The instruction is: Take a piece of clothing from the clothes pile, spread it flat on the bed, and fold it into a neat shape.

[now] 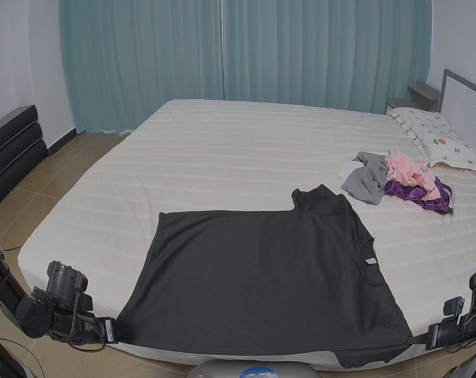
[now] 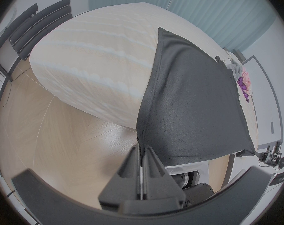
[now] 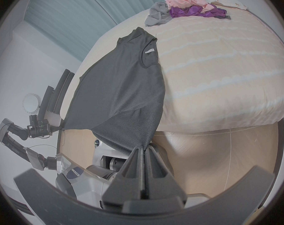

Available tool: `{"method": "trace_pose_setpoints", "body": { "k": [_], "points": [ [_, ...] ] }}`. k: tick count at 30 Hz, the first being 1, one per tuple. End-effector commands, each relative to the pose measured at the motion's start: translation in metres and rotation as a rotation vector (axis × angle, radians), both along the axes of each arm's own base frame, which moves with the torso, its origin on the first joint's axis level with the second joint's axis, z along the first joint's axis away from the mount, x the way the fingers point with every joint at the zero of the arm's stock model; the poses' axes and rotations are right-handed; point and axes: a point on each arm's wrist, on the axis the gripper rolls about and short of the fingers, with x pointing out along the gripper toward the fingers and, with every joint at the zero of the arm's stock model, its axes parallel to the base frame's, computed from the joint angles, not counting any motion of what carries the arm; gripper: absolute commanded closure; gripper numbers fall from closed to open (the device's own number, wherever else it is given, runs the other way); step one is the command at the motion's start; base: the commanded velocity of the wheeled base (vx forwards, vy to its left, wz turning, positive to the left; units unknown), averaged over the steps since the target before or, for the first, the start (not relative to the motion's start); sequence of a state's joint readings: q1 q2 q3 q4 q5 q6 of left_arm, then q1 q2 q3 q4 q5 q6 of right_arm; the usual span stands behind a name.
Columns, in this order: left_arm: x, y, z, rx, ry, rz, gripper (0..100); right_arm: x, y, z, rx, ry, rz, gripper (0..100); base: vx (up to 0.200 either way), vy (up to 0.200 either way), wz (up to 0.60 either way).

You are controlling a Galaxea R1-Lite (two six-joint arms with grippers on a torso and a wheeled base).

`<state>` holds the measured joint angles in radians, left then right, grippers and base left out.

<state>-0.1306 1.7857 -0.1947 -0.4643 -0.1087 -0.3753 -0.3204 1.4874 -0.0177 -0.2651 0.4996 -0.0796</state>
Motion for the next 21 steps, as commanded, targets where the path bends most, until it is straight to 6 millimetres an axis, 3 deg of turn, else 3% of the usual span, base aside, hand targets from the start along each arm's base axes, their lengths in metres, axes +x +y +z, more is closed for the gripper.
{"method": "trace_pose_setpoints", "body": {
  "k": [1, 14, 21],
  "points": [
    [-0.0017, 0.0003, 0.0027, 0.002, 0.000, -0.004, 100, -0.0052, 0.0017, -0.0004, 0.000, -0.001, 0.000, 100, 0.000, 0.000, 0.00],
    [-0.0080, 0.0013, 0.0045, 0.031, 0.050, -0.029, 100, -0.0070, 0.0023, -0.0006, 0.003, 0.012, 0.001, 100, 0.000, 0.000, 0.00],
    [-0.0017, 0.0010, 0.0074, 0.032, 0.023, -0.015, 100, -0.0039, 0.0013, 0.0035, -0.006, -0.022, -0.001, 100, 0.000, 0.000, 0.00]
  ]
}}
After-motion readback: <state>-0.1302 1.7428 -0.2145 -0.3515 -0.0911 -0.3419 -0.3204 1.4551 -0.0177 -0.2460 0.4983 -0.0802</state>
